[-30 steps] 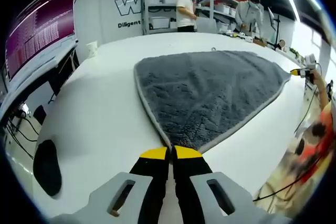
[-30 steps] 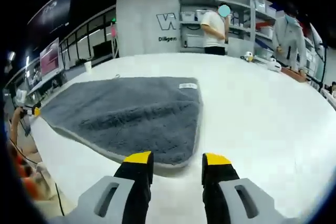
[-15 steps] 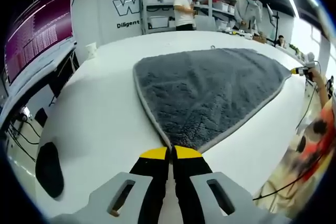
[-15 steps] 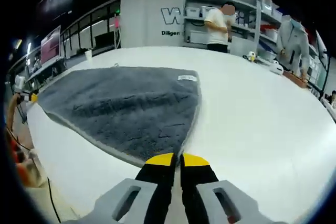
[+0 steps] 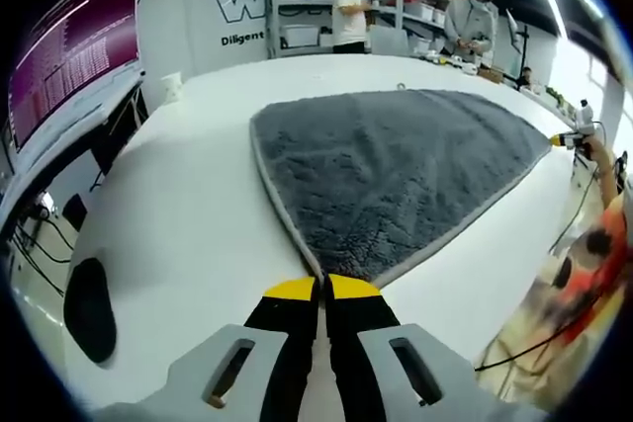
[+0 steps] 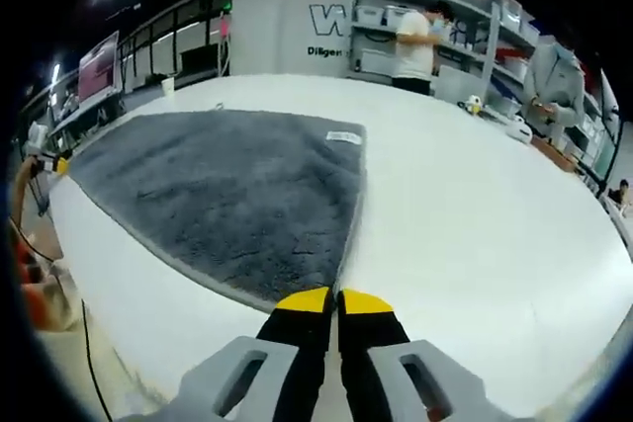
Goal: Open the folded towel by lifting each exposed corner and separating the folded layers until the towel lies flat within the target outline without major curled edges
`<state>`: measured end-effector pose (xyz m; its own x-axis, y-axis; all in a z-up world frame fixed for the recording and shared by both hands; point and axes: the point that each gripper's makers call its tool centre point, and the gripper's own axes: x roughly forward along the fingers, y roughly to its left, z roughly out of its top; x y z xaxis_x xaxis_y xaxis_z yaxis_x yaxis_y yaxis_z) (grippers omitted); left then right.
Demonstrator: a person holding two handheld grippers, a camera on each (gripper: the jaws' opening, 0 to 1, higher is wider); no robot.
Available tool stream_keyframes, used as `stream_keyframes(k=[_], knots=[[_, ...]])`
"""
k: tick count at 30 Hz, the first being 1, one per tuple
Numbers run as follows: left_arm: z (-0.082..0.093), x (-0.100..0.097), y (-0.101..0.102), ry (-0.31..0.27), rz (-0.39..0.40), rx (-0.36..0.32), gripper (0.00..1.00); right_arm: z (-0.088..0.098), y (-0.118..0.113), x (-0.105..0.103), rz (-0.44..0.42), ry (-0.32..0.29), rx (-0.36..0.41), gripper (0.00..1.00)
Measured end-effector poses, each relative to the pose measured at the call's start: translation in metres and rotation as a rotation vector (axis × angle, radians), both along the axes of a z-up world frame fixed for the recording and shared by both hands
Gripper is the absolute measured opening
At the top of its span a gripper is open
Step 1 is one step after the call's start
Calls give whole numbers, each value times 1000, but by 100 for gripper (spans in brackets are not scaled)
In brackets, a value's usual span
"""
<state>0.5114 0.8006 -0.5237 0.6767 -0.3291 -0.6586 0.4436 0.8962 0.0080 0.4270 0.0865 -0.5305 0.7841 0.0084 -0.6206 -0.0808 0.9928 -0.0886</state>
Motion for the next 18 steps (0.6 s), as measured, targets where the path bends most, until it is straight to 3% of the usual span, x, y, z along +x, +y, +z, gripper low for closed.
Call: stream_keyframes(k=[10,13,18], knots=[[-3,-7,6,15,11,4,1,-3,0,-14,16,29,-12,0],[-3,-8,3,-5,-15,14,3,-3,3,-17,22,44,-36,0],[4,-8,2,-40,-37,-6,19,1,-2,-17,3,46,-51,6]])
